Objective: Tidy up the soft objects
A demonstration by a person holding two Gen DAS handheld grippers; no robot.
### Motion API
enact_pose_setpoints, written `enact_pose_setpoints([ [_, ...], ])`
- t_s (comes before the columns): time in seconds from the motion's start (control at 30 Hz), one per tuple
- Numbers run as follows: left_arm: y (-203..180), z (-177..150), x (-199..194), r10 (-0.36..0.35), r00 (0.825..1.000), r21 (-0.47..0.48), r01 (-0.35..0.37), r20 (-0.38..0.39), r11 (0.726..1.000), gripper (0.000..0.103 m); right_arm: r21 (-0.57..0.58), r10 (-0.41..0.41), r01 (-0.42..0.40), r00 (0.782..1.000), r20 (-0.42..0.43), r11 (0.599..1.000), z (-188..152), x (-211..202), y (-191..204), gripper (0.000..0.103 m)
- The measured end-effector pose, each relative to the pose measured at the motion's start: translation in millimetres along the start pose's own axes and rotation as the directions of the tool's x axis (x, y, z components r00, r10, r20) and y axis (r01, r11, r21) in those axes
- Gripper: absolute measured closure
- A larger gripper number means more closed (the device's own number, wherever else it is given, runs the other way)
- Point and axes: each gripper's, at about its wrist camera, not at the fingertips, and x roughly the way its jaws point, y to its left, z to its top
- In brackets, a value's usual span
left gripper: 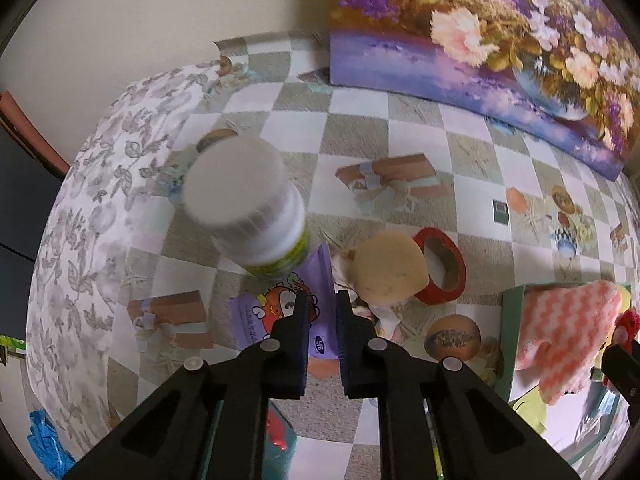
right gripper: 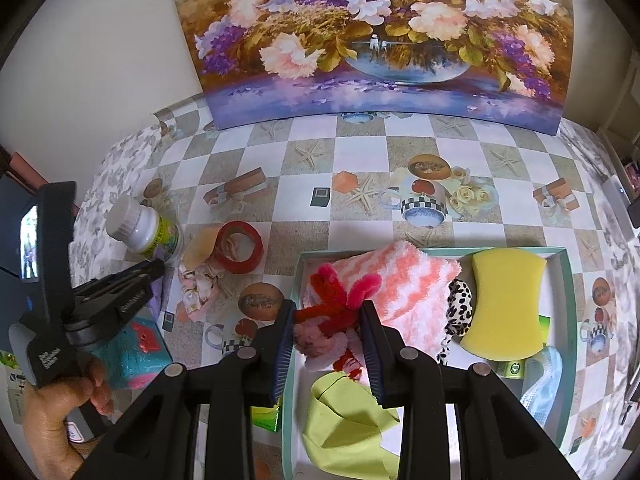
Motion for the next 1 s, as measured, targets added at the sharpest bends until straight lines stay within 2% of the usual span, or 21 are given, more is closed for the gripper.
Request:
enact_pose_setpoints([
  [0.37,19.1,6.8,-33.7,0.000,0.996,-0.046,0.005,0.091,0.999,0.096,0.011,0.012,-0.012,1.000,0.016,1.000,1.1,-7.5,-4.8,0.069],
  [0.4,20.9,7.6,-39.1,0.000,0.994,-0.051,0.005,0.105,0.999,0.101,0.012,0.012,-0.012,1.000,0.019,1.000,1.3,-8.9,-5.1,0.069],
  [0.43,21.9,8.1,-42.7,0.001,0.993,-0.054,0.005,0.114,0.999,0.101,0.013,0.012,-0.012,1.000,0.023,1.000,1.5,-10.9,-5.5,0.069],
  [0.57,27.5,10.4,-68.7,0.004,0.983,-0.065,0.008,0.182,0.998,0.101,0.015,0.012,-0.012,0.999,0.043,1.000,2.4,-18.5,-7.3,0.069],
  [0.73,29.7,10.6,-87.9,0.004,0.973,-0.066,0.012,0.229,0.998,0.101,0.018,0.008,-0.009,0.999,0.054,1.000,2.8,-24.1,-10.2,0.069],
  [0.83,28.8,11.3,-86.7,0.001,0.975,-0.064,0.014,0.224,0.998,0.101,0.018,0.006,-0.006,0.999,0.052,1.000,2.4,-24.4,-11.8,0.069],
  [1.0,20.5,9.7,-61.5,0.007,0.989,-0.034,-0.002,0.148,0.999,0.101,0.021,0.007,-0.008,0.999,0.038,1.000,1.2,-18.9,-14.2,0.069],
])
